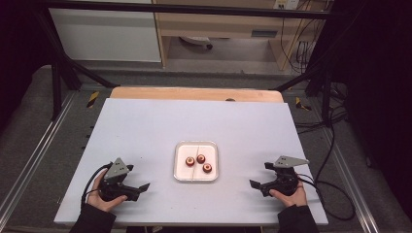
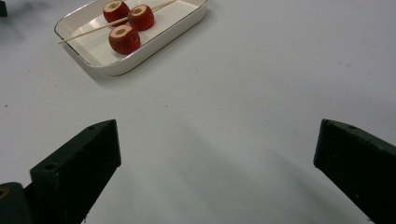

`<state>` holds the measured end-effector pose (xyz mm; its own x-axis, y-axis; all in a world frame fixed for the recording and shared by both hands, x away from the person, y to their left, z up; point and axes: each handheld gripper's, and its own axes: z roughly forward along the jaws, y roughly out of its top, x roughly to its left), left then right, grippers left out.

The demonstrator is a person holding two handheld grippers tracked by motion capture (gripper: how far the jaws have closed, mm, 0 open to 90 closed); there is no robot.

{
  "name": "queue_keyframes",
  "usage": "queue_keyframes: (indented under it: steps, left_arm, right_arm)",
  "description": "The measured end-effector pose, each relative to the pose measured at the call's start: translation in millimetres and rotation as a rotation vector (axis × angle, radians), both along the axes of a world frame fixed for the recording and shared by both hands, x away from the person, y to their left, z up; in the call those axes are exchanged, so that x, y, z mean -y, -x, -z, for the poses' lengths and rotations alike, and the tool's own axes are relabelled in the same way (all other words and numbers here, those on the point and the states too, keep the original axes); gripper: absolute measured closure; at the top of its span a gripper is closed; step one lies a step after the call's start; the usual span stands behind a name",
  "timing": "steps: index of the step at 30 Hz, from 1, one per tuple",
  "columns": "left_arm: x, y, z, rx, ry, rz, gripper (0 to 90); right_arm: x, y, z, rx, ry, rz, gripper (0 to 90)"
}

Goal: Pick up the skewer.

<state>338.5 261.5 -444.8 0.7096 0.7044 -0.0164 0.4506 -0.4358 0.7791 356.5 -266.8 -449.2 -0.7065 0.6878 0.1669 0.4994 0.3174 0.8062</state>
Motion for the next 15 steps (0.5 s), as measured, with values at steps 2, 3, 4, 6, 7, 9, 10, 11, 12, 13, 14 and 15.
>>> queue_keyframes:
  steps: [2,3,4,6,7,9,10,11,12,13,14,15]
  left_arm:
    - [-0.2,-0.1,-0.4,0.000,0.001,-0.001,7.0]
    - [-0.4,-0.2,-1.3,0.001,0.001,-0.007,7.1]
    - [-0.6,-0.3,-2.0,0.001,0.003,-0.007,7.1]
    - [-0.3,-0.1,-3.8,0.005,0.005,-0.009,7.2]
    - [0.2,-0.1,-4.4,0.004,0.006,-0.009,7.3]
    - [1.9,-0.2,-5.6,0.006,0.003,-0.010,7.4]
    - [3.2,-0.2,-6.2,0.004,0.001,-0.011,7.5]
    - [4.3,-0.4,-7.0,0.004,0.000,-0.011,7.4]
    - [5.7,-0.4,-7.7,0.004,0.003,-0.015,7.4]
    - [7.0,-0.5,-8.4,0.004,0.004,-0.017,7.4]
    - [8.7,-0.5,-8.9,0.003,0.004,-0.022,7.4]
    - [10.3,-0.4,-9.2,0.004,0.003,-0.025,7.4]
  right_arm:
    - [-0.1,0.3,0.0,-0.004,0.003,0.003,1.1]
    - [-0.2,0.1,0.3,-0.001,0.007,0.002,1.2]
    - [-0.2,0.3,0.3,-0.001,0.007,0.003,1.2]
    - [-0.4,0.3,0.3,-0.002,0.008,0.002,1.2]
    - [-0.4,0.2,0.3,-0.001,0.009,0.003,1.2]
    - [-0.5,-0.1,0.4,-0.003,0.011,0.006,1.2]
    - [-0.6,-0.3,0.5,-0.002,0.013,0.007,1.3]
    - [-0.8,-0.4,0.6,-0.004,0.014,0.010,1.3]
    - [-0.9,-0.4,0.5,-0.005,0.017,0.013,1.3]
    - [-0.8,-0.4,0.6,-0.004,0.019,0.015,1.3]
    - [-0.7,-0.5,0.6,-0.003,0.021,0.014,1.3]
    - [-0.8,-0.4,0.6,-0.003,0.021,0.013,1.3]
